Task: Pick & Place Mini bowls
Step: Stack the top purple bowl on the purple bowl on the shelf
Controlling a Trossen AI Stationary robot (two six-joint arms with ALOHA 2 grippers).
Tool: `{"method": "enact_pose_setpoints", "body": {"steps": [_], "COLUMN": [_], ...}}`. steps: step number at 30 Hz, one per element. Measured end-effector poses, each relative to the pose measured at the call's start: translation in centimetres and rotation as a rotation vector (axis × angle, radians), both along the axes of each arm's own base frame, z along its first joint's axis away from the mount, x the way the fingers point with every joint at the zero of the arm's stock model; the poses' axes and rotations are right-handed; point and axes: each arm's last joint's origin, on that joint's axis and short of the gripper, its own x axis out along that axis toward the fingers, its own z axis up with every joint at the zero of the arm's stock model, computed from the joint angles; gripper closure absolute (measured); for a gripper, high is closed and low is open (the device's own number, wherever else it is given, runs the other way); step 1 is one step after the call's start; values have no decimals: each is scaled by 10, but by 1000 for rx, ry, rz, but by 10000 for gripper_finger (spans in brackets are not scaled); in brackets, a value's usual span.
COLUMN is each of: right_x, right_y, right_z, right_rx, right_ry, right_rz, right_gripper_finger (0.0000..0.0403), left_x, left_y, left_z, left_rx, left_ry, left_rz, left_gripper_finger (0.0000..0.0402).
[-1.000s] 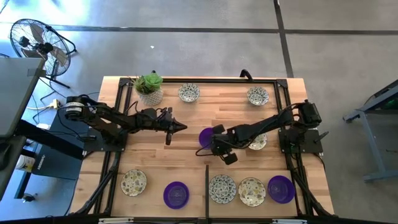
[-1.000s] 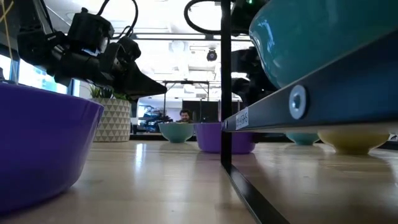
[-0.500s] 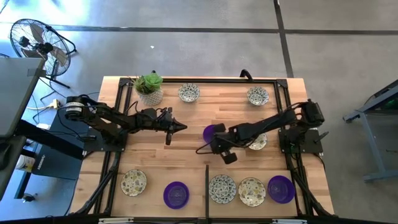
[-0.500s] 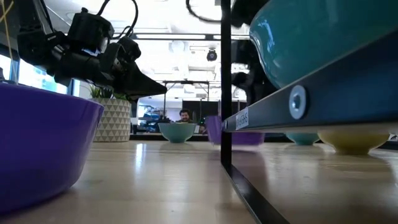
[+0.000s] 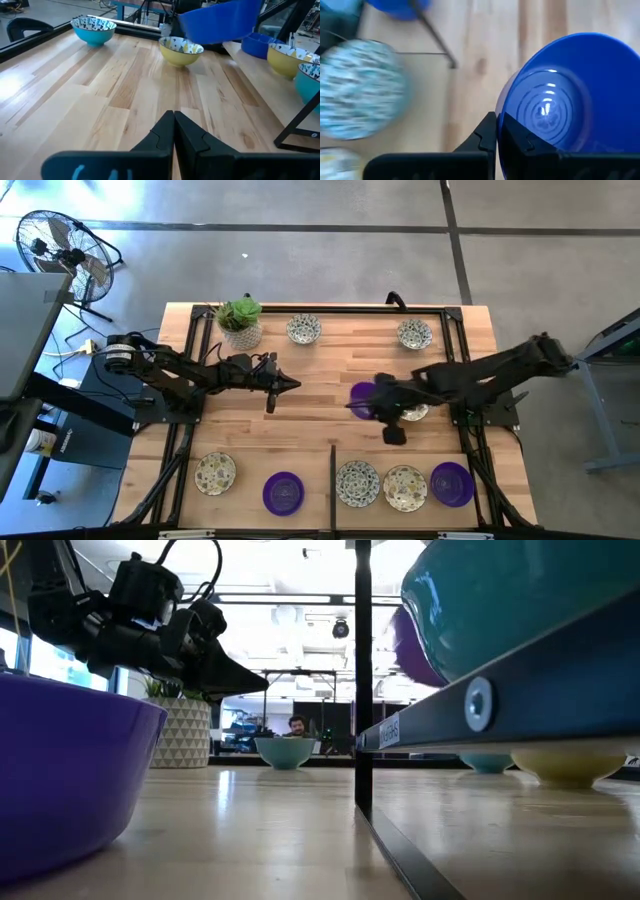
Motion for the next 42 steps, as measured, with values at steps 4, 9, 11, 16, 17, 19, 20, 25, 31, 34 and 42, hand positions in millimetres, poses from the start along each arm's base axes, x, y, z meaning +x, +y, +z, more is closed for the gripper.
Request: {"method": "enact_pose_setpoints", "body": {"steps": [4, 9, 11, 16, 17, 19, 20, 25, 31, 34, 42], "right_x": [-19, -36, -43, -62, -65, -71, -73, -85, -94, -99, -109], "right_y": [19, 43, 53, 72, 75, 83, 87, 103, 124, 133, 147], "right_z": [16, 35, 43, 51, 51, 52, 52, 50, 39, 33, 19], "right_rx": [159, 284, 325, 426, 448, 495, 517, 589, 600, 575, 473], "right_ry": [-3, 115, 158, 271, 294, 326, 340, 422, 587, 655, 743], "right_rz": [-83, -201, -254, -428, -463, -511, -532, -613, -659, -672, -705], "right_gripper_finger": [396, 390, 391, 394, 394, 394, 394, 394, 394, 394, 394], "left_x": [0, 0, 0, 0, 0, 0, 0, 0, 0, 0, 0], "left_y": [0, 0, 0, 0, 0, 0, 0, 0, 0, 0, 0], "left_z": [0, 0, -1, -1, -1, -1, -1, -1, -1, -1, -1], "left_rx": [0, 0, -1, -2, -2, -1, 0, 7, 9, 9, 9], "left_ry": [0, 0, 8, 14, 14, 14, 14, 14, 14, 13, 13], "left_rz": [2, 3, 3, 3, 3, 2, 2, 1, 0, 0, 0], "left_gripper_finger": [401, 401, 401, 401, 401, 401, 401, 401, 401, 401, 401]}}
